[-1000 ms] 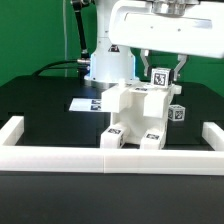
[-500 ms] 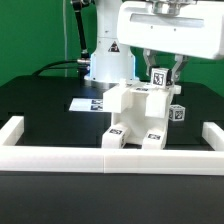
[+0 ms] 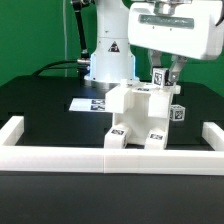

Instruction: Assemble chair

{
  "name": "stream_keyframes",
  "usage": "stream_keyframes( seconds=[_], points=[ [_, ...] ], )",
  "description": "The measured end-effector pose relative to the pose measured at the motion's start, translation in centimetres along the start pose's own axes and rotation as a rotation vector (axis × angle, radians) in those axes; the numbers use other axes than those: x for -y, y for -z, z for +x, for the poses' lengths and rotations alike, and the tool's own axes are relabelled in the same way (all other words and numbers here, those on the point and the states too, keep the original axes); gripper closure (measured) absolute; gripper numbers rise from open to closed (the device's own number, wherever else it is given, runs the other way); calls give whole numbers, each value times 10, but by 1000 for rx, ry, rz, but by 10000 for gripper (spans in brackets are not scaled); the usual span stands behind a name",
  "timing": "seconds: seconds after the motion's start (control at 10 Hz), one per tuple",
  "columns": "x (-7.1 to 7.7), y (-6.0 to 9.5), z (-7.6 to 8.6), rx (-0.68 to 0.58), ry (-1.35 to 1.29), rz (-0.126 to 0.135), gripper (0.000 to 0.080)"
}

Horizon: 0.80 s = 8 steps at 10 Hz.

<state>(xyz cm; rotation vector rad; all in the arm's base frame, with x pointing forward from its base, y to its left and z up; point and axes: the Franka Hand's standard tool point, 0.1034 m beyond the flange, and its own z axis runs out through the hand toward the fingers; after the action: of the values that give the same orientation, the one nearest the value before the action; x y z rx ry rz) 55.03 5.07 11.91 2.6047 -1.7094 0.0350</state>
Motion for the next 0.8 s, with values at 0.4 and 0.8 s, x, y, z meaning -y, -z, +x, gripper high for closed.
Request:
stream_keyframes(
  seconds=[0.4,0.8],
  points=[
    [2,0,-5,21,-244,8,511],
    [2,-1,-8,33,-330,8,297]
  ],
)
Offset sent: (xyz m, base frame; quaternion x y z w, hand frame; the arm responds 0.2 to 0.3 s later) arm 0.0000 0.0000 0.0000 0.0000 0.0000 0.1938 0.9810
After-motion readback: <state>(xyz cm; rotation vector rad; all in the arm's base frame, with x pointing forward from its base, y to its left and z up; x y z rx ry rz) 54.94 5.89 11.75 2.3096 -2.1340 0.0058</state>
